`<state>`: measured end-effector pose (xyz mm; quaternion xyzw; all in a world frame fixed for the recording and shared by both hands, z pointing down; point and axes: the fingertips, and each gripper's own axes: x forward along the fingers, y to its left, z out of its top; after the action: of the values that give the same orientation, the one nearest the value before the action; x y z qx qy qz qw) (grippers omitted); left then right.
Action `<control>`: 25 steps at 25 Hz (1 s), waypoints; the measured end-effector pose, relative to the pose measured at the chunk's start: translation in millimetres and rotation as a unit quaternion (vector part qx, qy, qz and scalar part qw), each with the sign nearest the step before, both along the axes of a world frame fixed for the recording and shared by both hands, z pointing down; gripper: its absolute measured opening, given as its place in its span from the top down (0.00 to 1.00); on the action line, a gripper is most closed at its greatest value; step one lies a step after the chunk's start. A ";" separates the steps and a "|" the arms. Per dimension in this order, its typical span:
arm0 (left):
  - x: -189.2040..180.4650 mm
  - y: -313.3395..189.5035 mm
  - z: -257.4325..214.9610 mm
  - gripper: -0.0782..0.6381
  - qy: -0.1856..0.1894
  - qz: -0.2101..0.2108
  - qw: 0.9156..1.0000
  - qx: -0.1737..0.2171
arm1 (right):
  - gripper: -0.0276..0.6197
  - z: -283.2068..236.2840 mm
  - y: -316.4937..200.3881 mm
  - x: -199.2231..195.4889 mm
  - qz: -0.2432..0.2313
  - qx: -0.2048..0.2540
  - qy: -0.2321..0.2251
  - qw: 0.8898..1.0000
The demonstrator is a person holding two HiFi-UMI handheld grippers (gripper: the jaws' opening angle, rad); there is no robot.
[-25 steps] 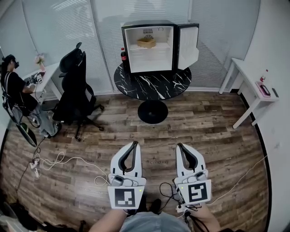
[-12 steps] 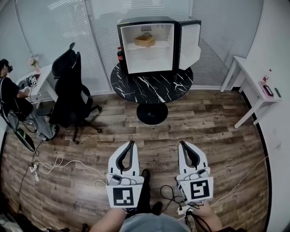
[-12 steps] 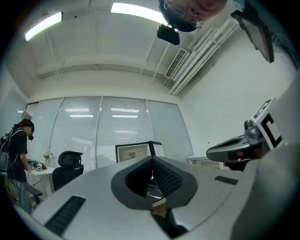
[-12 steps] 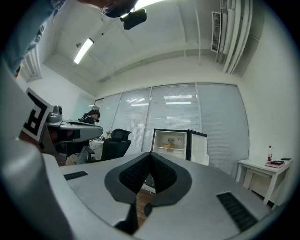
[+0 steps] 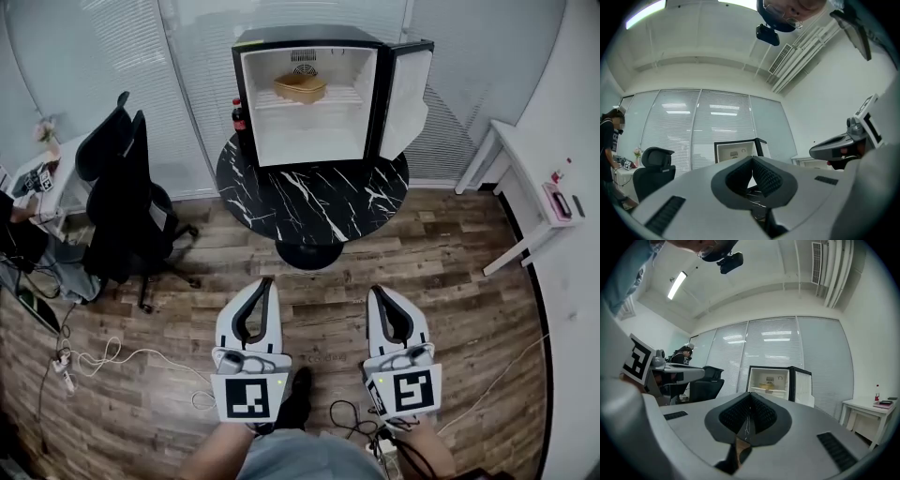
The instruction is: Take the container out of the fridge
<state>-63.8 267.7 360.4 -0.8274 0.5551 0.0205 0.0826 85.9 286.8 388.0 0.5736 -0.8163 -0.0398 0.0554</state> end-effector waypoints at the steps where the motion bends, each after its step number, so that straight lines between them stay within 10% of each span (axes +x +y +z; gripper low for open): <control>1: -3.5 -14.7 -2.6 0.87 -0.002 0.000 1.000 0.001 | 0.93 -3.9 -13.8 -3.4 0.001 0.003 0.002 1.000; 25: 2.2 -188.5 0.6 0.87 -0.017 0.006 1.000 0.006 | 0.93 -18.5 -202.4 2.8 0.004 0.025 0.001 1.000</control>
<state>-61.6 79.2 360.9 -0.8303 0.5488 0.0097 0.0969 88.7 84.4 369.5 0.5784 -0.8124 -0.0605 0.0424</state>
